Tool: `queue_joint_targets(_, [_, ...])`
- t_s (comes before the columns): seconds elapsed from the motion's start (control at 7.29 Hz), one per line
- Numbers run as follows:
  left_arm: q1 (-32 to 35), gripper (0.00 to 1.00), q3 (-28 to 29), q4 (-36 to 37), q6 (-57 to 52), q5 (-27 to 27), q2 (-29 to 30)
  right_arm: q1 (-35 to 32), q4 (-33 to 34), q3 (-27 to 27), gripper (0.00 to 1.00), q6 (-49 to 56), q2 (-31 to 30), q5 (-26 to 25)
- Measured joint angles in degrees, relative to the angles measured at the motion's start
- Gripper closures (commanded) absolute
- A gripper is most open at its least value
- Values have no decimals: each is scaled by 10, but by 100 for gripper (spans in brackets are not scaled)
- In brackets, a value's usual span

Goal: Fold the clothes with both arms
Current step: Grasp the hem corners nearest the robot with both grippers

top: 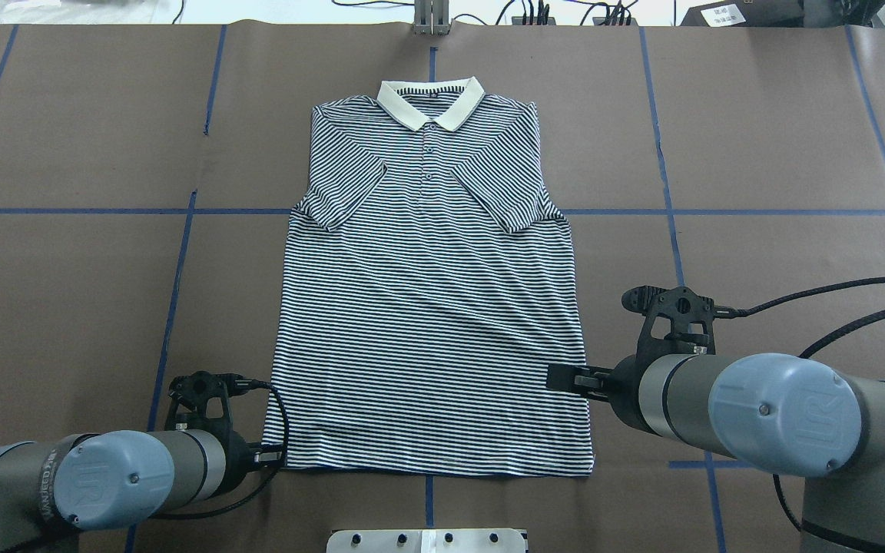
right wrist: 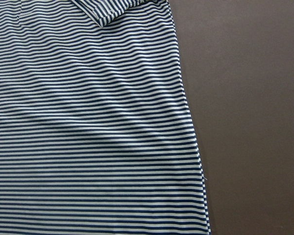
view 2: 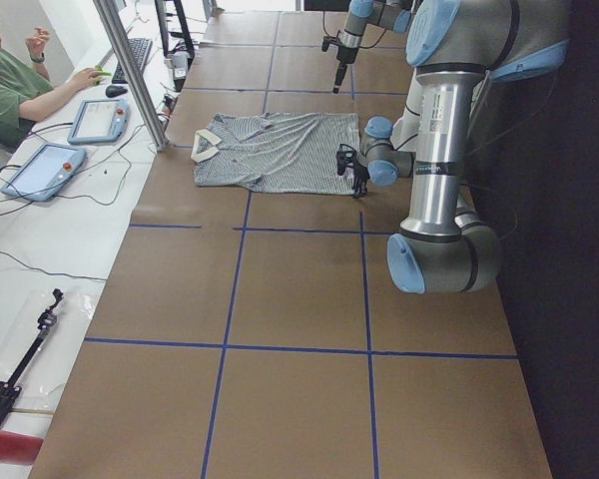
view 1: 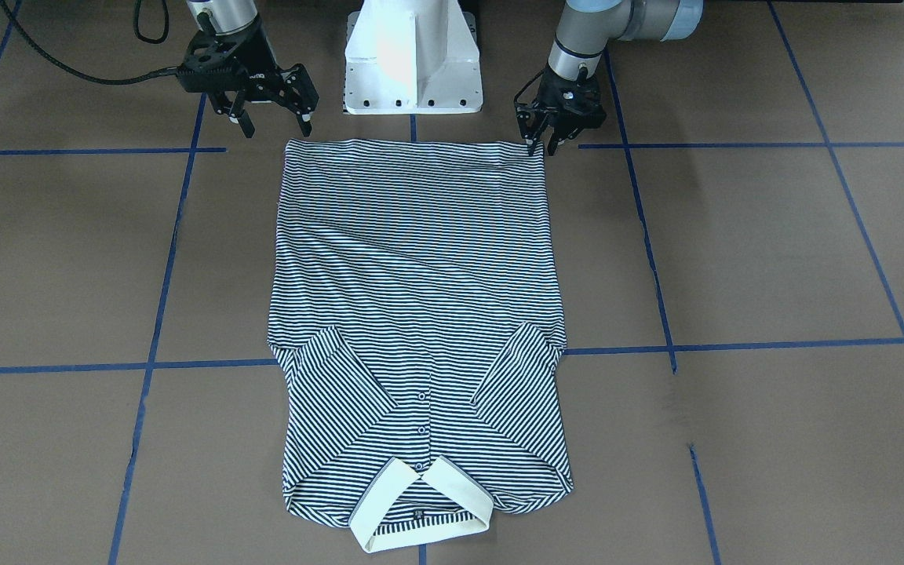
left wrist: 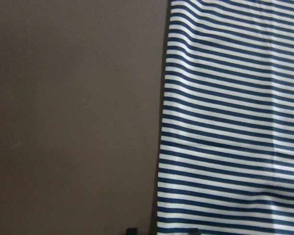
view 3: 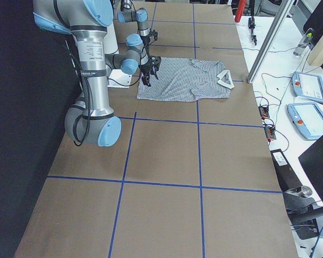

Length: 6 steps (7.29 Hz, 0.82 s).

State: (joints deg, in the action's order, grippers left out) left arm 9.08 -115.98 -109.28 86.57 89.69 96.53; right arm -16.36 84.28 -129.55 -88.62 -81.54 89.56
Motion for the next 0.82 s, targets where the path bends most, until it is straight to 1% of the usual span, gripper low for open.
queue_joint_targets(0.14, [0,100,-1,0,0,0,0,1,0,0,2,0,0,0])
queue_joint_targets(0.27, [0,100,-2,0,0,0,1,5,1,1,6,-1,-2,-5])
queue_joint_targets(0.41, [0,100,-4,-1,0,0,1,20,1,3,25,-11,-4,-22])
queue_joint_targets(0.55, [0,100,-6,-1,0,0,2,44,4,6,30,-39,-5,-48])
queue_joint_targets(0.69, [0,100,-11,-1,0,0,3,76,10,12,36,-84,-5,-86])
queue_joint_targets(0.82, [0,100,-18,-1,0,0,4,106,20,20,37,-122,-5,-124])
